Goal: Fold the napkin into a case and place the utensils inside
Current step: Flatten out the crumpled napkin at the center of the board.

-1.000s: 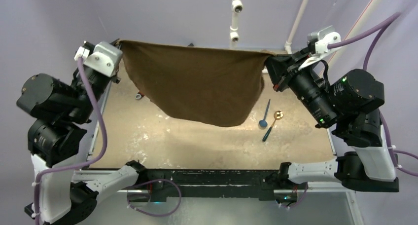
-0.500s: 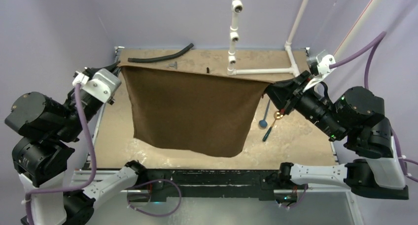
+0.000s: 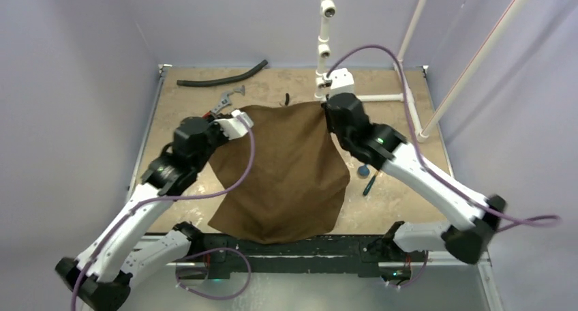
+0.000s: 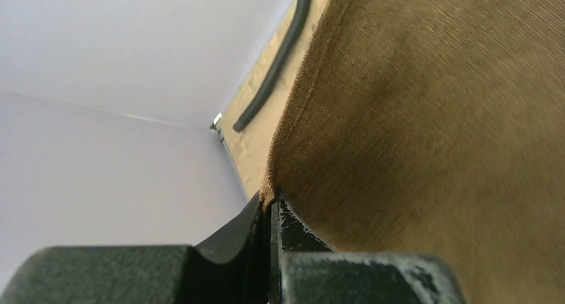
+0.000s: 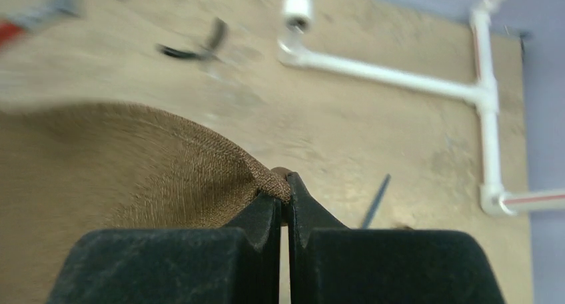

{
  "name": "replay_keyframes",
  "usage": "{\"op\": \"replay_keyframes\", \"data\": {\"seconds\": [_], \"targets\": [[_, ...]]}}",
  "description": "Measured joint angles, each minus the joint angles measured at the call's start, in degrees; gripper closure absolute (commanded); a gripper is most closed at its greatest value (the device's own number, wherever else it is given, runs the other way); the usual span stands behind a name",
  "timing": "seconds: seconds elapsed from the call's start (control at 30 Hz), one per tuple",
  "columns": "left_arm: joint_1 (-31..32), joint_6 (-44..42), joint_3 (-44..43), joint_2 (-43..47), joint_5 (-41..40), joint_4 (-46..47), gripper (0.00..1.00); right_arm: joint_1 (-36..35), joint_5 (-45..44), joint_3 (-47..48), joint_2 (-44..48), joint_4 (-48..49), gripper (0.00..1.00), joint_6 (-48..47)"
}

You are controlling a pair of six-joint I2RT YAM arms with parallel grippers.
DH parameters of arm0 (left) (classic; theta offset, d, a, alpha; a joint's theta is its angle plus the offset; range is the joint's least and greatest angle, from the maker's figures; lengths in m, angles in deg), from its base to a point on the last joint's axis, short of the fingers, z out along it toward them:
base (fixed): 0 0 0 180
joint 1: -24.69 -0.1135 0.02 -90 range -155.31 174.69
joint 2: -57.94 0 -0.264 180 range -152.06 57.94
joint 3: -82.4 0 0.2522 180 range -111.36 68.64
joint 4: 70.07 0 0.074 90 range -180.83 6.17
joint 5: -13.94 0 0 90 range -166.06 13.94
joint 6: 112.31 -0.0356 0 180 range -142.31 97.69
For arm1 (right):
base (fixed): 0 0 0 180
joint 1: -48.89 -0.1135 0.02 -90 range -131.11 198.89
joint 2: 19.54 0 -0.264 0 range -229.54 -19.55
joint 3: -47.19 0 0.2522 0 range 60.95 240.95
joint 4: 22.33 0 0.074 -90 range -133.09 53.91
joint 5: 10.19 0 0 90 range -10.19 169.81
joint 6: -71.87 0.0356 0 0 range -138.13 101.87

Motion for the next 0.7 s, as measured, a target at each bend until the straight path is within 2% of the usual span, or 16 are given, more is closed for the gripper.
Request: {"op": "replay_keyframes", "data": {"seconds": [0.13, 0.37, 0.43, 0.47, 0.5, 0.53, 0.57, 0.63, 0.7], "targets": [[0.0, -3.4, 8.5, -6.6, -5.5, 11.5, 1.0, 9.4, 1.5, -5.0, -13.2, 5.9, 1.0, -1.8], [-1.1, -7.4, 11.8, -21.6, -11.4, 32.0, 1.0, 11.8, 1.7, -4.9, -25.7, 16.4, 1.0, -4.1], [-2.3, -7.7, 11.6, -26.2, -12.8, 36.7, 0.98, 12.7, 2.1, -4.9, -27.1, 19.7, 0.95, -4.7], [-2.9, -7.9, 11.4, -28.3, -13.5, 38.3, 0.85, 13.2, 2.3, -4.6, -27.7, 20.9, 0.82, -4.8], [-3.3, -8.0, 11.1, -29.9, -13.9, 39.4, 0.59, 13.6, 2.7, -4.1, -28.4, 21.8, 0.67, -4.9], [-3.8, -8.3, 10.5, -32.0, -14.8, 40.1, 0.33, 14.0, 3.1, -3.3, -29.1, 22.6, 0.56, -5.0], [-4.2, -8.7, 9.8, -33.8, -15.3, 40.4, 0.21, 14.3, 3.3, -2.5, -29.9, 23.3, 0.49, -5.0], [-4.8, -8.3, 8.7, -35.9, -15.8, 40.2, 0.13, 14.7, 3.9, -1.6, -30.7, 24.4, 0.31, -4.9], [-5.0, -7.1, 7.8, -36.1, -15.7, 39.0, 0.11, 14.8, 4.5, -1.5, -30.8, 25.1, 0.15, -4.8]]}}
